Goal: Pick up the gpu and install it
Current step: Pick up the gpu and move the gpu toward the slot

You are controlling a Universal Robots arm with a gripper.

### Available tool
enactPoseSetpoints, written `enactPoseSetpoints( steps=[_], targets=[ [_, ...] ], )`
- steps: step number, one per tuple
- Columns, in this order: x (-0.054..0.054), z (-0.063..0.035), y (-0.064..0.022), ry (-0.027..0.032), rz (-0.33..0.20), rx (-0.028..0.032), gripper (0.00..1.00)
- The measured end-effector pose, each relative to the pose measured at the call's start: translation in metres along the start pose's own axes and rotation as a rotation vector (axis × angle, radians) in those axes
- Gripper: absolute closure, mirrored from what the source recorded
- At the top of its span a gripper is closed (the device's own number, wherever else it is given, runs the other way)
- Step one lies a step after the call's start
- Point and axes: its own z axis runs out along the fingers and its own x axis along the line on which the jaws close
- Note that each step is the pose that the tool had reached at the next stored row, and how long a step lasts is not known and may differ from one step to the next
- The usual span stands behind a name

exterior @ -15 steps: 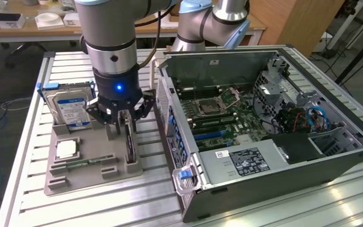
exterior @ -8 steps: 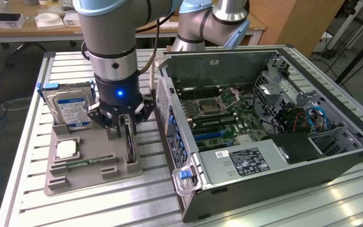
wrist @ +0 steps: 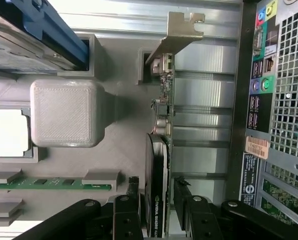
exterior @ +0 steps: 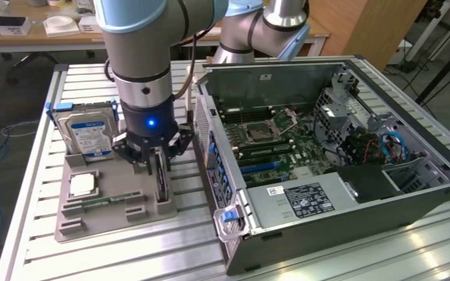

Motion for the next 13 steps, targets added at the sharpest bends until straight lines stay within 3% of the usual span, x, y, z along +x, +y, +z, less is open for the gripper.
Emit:
enactPoseSetpoints(
  steps=[4, 13],
  targets=[
    [0.0002, 0.0070, 0.0051, -0.0001, 0.000, -0.0070, 0.58],
    [0.0002, 0.0071, 0.0051, -0.0002, 0.000, -0.0072, 0.60]
  ],
)
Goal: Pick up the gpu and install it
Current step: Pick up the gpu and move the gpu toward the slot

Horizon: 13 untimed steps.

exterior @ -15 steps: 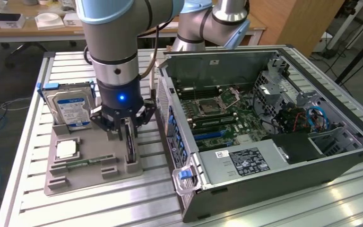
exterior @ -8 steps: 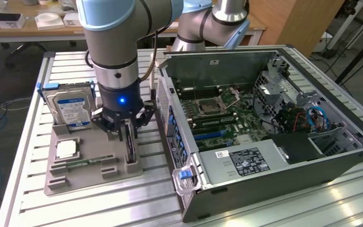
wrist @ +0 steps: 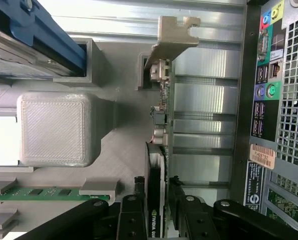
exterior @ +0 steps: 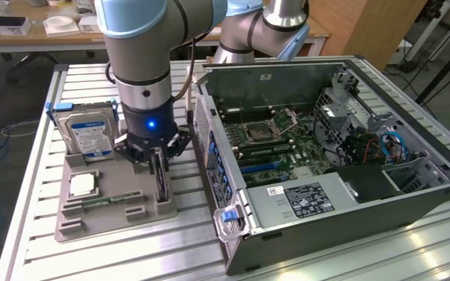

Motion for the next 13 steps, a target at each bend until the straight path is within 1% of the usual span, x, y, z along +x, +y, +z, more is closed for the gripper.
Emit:
enactPoseSetpoints(
  steps=[1, 5, 7, 8, 13],
  targets=[
    [0.0000, 0.0000, 0.0000, 0.0001, 0.000, 0.0000, 0.67],
    [0.0000, 0.0000, 0.0000, 0.0000, 0.000, 0.0000, 0.67],
    [0.0000, 0.0000, 0.0000, 0.0001, 0.000, 0.0000, 0.68],
    [0.0000, 0.0000, 0.0000, 0.0001, 0.000, 0.0001, 0.74],
    [0.0000, 0.0000, 0.0000, 0.0000, 0.000, 0.0000, 0.74]
  ],
)
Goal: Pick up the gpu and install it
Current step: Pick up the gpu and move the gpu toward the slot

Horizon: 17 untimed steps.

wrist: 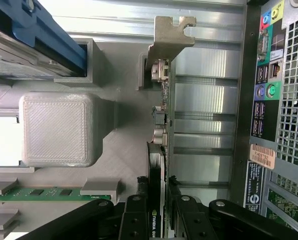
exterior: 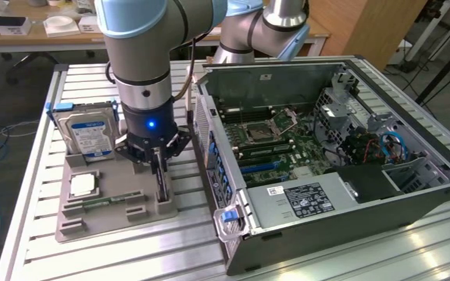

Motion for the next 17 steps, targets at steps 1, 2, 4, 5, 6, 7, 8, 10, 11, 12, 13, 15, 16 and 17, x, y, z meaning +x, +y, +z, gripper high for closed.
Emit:
enactPoseSetpoints(
  steps=[1, 2, 4, 5, 6, 7, 8, 10, 11, 12, 13, 15, 16, 17],
  targets=[
    [0.0000, 0.0000, 0.0000, 0.0001, 0.000, 0.0000, 0.74],
    [0.0000, 0.0000, 0.0000, 0.0000, 0.000, 0.0000, 0.74],
    [0.0000, 0.0000, 0.0000, 0.0000, 0.000, 0.0000, 0.74],
    [0.0000, 0.0000, 0.0000, 0.0000, 0.000, 0.0000, 0.74],
    [0.0000, 0.0000, 0.0000, 0.0000, 0.000, 0.0000, 0.74],
    [0.0000, 0.0000, 0.0000, 0.0000, 0.000, 0.0000, 0.74],
    [0.0000, 0.0000, 0.0000, 0.0000, 0.000, -0.0001, 0.74],
    [0.0000, 0.0000, 0.0000, 0.0000, 0.000, 0.0000, 0.74],
    [0.0000, 0.0000, 0.0000, 0.0000, 0.000, 0.0000, 0.74],
    [0.0000, 0.0000, 0.0000, 0.0000, 0.000, 0.0000, 0.74],
    [0.0000, 0.0000, 0.0000, 0.0000, 0.000, 0.0000, 0.74],
    [0.0000, 0.0000, 0.0000, 0.0000, 0.000, 0.0000, 0.74],
    [0.0000, 0.0000, 0.0000, 0.0000, 0.000, 0.0000, 0.74],
    [0.0000, 0.0000, 0.0000, 0.0000, 0.000, 0.0000, 0.74]
  ],
)
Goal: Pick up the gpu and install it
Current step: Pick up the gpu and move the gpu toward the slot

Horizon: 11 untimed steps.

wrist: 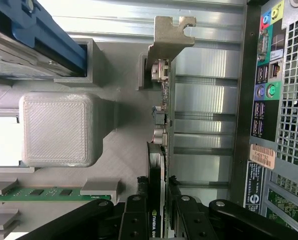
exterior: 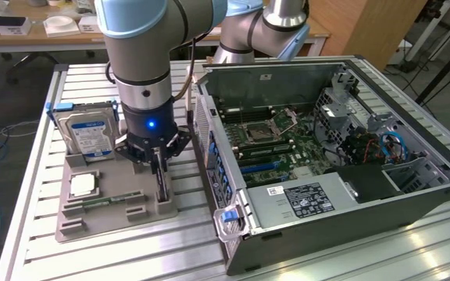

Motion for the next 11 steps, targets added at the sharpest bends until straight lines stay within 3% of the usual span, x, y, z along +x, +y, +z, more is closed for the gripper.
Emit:
enactPoseSetpoints(
  steps=[11],
  targets=[
    [0.0000, 0.0000, 0.0000, 0.0001, 0.000, 0.0000, 0.74]
  ],
)
